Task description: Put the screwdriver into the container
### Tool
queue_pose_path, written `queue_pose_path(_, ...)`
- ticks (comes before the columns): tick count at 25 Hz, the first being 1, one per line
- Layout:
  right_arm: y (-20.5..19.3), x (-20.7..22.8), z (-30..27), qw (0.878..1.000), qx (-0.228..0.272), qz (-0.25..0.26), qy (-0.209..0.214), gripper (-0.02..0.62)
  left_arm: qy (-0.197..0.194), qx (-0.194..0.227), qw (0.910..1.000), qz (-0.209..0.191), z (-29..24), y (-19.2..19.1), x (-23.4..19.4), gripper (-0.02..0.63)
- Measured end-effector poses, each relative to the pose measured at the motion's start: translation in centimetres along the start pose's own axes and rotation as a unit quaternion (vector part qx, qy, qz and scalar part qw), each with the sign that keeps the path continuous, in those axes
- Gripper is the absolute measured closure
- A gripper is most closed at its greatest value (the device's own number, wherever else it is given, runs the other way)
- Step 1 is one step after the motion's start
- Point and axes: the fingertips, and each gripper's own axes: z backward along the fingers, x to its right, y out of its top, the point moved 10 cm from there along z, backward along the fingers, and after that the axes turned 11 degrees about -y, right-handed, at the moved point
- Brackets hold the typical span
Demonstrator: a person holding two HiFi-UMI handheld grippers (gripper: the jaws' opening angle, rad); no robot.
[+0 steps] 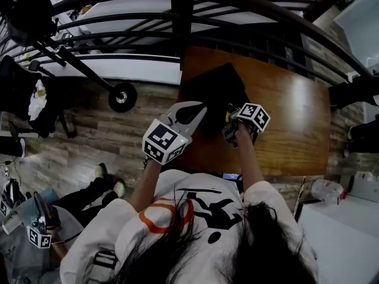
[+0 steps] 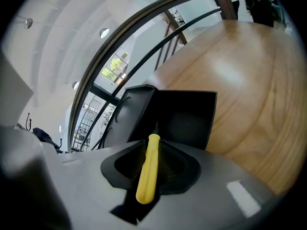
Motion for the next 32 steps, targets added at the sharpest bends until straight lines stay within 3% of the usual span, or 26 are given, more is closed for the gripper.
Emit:
queue_pose_path(7,-0.2,0.6,0.2,1.0,-0.013,0.02,0.017,0.497,0.004,-0.001,1.0,0.002,-0.3,-0.5,0.7,0.606)
queue_pose_path(11,-0.4,0.6,0.3,0.999,-0.022,0.028,0.034,0.46,0.005,-0.002,1.0,0.0,-0.5,-0.5,1.3,0.606)
queue_pose_path(21,-1.3,2.1,3.0,0.997,0.009,0.046,0.069,0.46,0.016,-0.002,0.9998,-0.011,-0.5,-1.4,4.4,0.606)
queue_pose_path(32,-1.4,-2.0,7.7,0.986,0.043,0.093,0.134,0.46,0.011,-0.011,0.9999,-0.004,-0.4,-0.1,2.8,0.606)
